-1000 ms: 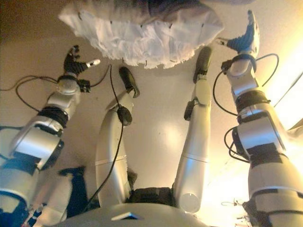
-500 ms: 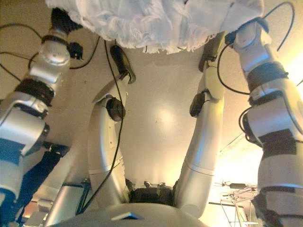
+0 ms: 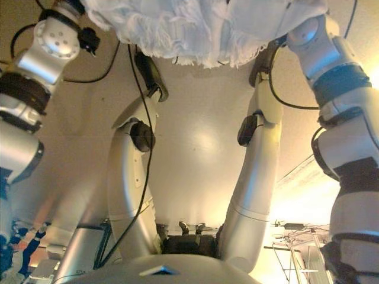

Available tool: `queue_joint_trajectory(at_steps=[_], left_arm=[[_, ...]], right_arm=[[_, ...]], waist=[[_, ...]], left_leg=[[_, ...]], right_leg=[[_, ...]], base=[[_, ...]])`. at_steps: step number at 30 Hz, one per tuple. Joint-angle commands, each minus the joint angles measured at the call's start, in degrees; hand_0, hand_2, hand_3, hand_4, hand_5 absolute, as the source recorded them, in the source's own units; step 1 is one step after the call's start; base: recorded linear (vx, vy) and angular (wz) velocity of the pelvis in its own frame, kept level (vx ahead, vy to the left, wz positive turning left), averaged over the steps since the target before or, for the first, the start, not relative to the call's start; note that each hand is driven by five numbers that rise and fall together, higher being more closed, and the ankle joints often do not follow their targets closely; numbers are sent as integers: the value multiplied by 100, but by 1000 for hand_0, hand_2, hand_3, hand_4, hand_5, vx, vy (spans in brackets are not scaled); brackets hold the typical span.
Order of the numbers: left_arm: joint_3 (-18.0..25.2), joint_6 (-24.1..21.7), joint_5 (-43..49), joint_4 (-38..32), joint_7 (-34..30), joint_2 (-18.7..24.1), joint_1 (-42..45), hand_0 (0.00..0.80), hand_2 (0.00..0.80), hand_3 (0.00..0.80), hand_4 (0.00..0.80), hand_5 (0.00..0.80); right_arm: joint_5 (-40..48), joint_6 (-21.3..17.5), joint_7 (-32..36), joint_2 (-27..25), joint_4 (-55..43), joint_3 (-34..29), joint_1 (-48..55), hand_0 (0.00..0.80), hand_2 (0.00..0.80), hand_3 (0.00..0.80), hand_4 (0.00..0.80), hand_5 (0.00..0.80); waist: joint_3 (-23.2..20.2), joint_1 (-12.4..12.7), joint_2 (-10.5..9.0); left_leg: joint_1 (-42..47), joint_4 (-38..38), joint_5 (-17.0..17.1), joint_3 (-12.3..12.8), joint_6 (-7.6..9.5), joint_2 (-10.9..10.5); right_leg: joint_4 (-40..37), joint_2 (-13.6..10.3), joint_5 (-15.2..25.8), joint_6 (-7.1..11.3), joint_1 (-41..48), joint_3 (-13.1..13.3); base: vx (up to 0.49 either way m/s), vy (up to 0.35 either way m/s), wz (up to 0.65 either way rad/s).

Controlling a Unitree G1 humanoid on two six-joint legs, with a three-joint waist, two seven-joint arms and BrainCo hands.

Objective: Pick up the cushion and take it to the sofa

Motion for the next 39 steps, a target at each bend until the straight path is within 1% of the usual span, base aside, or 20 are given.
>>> queue_joint_trajectory(at_steps=[1, 4, 7, 11, 14, 16, 18, 19, 20, 22, 23, 24, 25, 27, 29, 31, 34, 37, 38, 39], left_arm=[[-259, -746, -343, -1595, -1044, -727, -239, 800, 800, 800, 800, 800], [-152, -785, -724, -1930, -1313, -754, -33, 800, 800, 800, 800, 800], [73, -809, -1021, -2325, -1519, -774, 381, 800, 800, 800, 800, 800], [518, -820, -1435, -2736, -1712, -872, 1249, 800, 800, 800, 800, 800], [987, -1096, -1808, -3030, -1655, -1130, 2404, 800, 800, 800, 800, 800], [1286, -1176, -2184, -3267, -1928, -1340, 3159, 800, 800, 800, 800, 800], [1471, -1246, -2453, -3514, -2192, -1543, 3866, 800, 800, 800, 800, 800], [1496, -1251, -2365, -3612, -2281, -1660, 4266, 800, 800, 800, 800, 800], [1529, -1252, -2226, -3747, -2390, -1738, 4643, 800, 800, 800, 800, 800], [1510, -1173, -1896, -4003, -2426, -1777, 5106, 800, 800, 800, 800, 800], [1511, -1156, -1838, -4099, -2507, -1727, 5271, 800, 800, 800, 800, 800], [1537, -1085, -1916, -4185, -2640, -1615, 5423, 800, 800, 800, 800, 800], [1563, -1054, -2006, -4282, -2706, -1538, 5554, 800, 800, 800, 800, 800], [1681, -876, -2237, -4505, -2794, -1460, 5849, 800, 800, 800, 800, 800], [1787, -833, -2355, -4637, -2871, -1435, 6144, 800, 800, 800, 800, 800], [1884, -854, -2327, -4755, -2843, -1451, 6397, 800, 800, 800, 800, 800], [2084, -760, -2275, -4948, -2848, -1519, 6719, 800, 800, 800, 800, 800], [2198, -931, -2062, -5144, -2581, -1548, 6866, 800, 800, 800, 800, 800], [2278, -1083, -1990, -5262, -2419, -1526, 6906, 800, 800, 800, 800, 800], [2381, -1111, -2038, -5408, -2245, -1511, 6941, 800, 800, 800, 800, 800]], right_arm=[[438, -399, 402, 640, -1220, 268, -482, 800, 800, 800, 800, 800], [482, -322, 303, 652, -1587, 221, -288, 800, 800, 800, 800, 800], [341, -235, 101, 700, -1904, -72, 90, 800, 800, 800, 800, 800], [160, -204, -113, 721, -2206, -442, 772, 800, 800, 800, 800, 800], [-52, -335, -405, 818, -2463, -920, 1739, 800, 800, 800, 800, 800], [-178, -481, -608, 909, -2615, -1223, 2410, 800, 800, 800, 800, 800], [-229, -697, -797, 1050, -2754, -1498, 3100, 800, 800, 800, 800, 800], [-233, -819, -835, 1140, -2806, -1594, 3501, 800, 800, 800, 800, 800], [-395, -913, -917, 1213, -2906, -1695, 3898, 800, 800, 800, 800, 800], [-284, -1074, -977, 1248, -3057, -1831, 4462, 800, 800, 800, 800, 800], [-110, -1159, -953, 1226, -3143, -1903, 4682, 800, 800, 800, 800, 800], [23, -1186, -879, 1184, -3272, -2028, 4917, 800, 800, 800, 800, 800], [54, -1200, -846, 1193, -3373, -2121, 5119, 800, 800, 800, 800, 800], [133, -1244, -775, 1199, -3555, -2307, 5567, 800, 800, 800, 800, 800], [73, -1395, -645, 1218, -3710, -2482, 5997, 800, 800, 800, 800, 800], [-50, -1467, -564, 1265, -3858, -2640, 6380, 800, 800, 800, 800, 800], [-296, -1496, -463, 1286, -4098, -2824, 6911, 800, 800, 800, 800, 800], [-489, -1429, -530, 1339, -4397, -2917, 7106, 800, 800, 800, 800, 800], [-510, -1475, -571, 1331, -4545, -2971, 7121, 800, 800, 800, 800, 800], [-461, -1523, -597, 1330, -4721, -3024, 7124, 800, 800, 800, 800, 800]], waist=[[-53, -98, 201], [-53, -100, 133], [-53, -77, 87], [-53, -38, 11], [-53, 24, -106], [-53, 95, -199], [-53, 187, -325], [-53, 281, -374], [-53, 344, -459], [-53, 431, -591], [-53, 470, -652], [-53, 476, -765], [-53, 506, -820], [-316, 555, -909], [-624, 576, -967], [-890, 590, -981], [-1416, 646, -967], [-1857, 651, -960], [-1955, 644, -956], [-2026, 637, -954]], left_leg=[[111, 620, -832, -111, -107, 376], [173, 598, -799, -127, -120, 394], [350, 508, -739, -184, -161, 371], [952, 169, -572, -216, -251, 349], [1764, -181, -380, -238, -355, 315], [2320, -389, -320, -264, -401, 271], [2913, -658, -280, -321, -426, 198], [3367, -751, -410, -383, -479, 207], [3742, -868, -424, -416, -485, 163], [4413, -1029, -476, -395, -469, 124], [4743, -1090, -513, -371, -456, 110], [5103, -1191, -446, -311, -387, 49], [5454, -1269, -491, -276, -369, 59], [6066, -1541, -539, -208, -319, 54], [6600, -1866, -528, -188, -280, 19], [7083, -2164, -509, -172, -254, -6], [7956, -2770, -465, -114, -195, -48], [8616, -3264, -410, -5, -158, -14], [8787, -3393, -393, 34, -153, 3], [8946, -3518, -380, 68, -150, 19]], right_leg=[[-720, 104, 293, 106, 86, 478], [-709, 92, 299, 116, 143, 473], [-782, 97, 325, 124, 347, 442], [-1041, 50, 374, 129, 971, 322], [-1282, -46, 424, 154, 1797, 134], [-1502, -203, 480, 195, 2377, -51], [-1772, -350, 548, 245, 3019, -292], [-1833, -343, 432, 305, 3494, -426], [-1973, -391, 443, 324, 3929, -597], [-2151, -438, 453, 352, 4695, -848], [-2226, -456, 444, 362, 5075, -945], [-2357, -535, 528, 327, 5494, -1054], [-2403, -549, 503, 326, 5856, -1127], [-2539, -550, 456, 321, 6453, -1273], [-2699, -537, 444, 313, 6947, -1390], [-2869, -502, 454, 299, 7381, -1464], [-3220, -412, 491, 313, 8160, -1619], [-3403, -336, 537, 339, 8592, -1685], [-3432, -324, 559, 346, 8665, -1684], [-3463, -311, 590, 358, 8723, -1677]], base=[[0, 0, 0], [0, 0, 0], [-2, -10, 1], [3, -23, 5], [13, -30, -2], [30, -90, 1], [63, -157, 12], [94, -208, 21], [101, -202, 23], [45, -179, 17], [23, -148, 6], [27, -117, 8], [50, -97, 18], [94, -49, 19], [114, 7, 5], [109, 36, -5], [132, 43, -3], [130, 22, -7], [72, 3, -5], [59, -7, -7]])
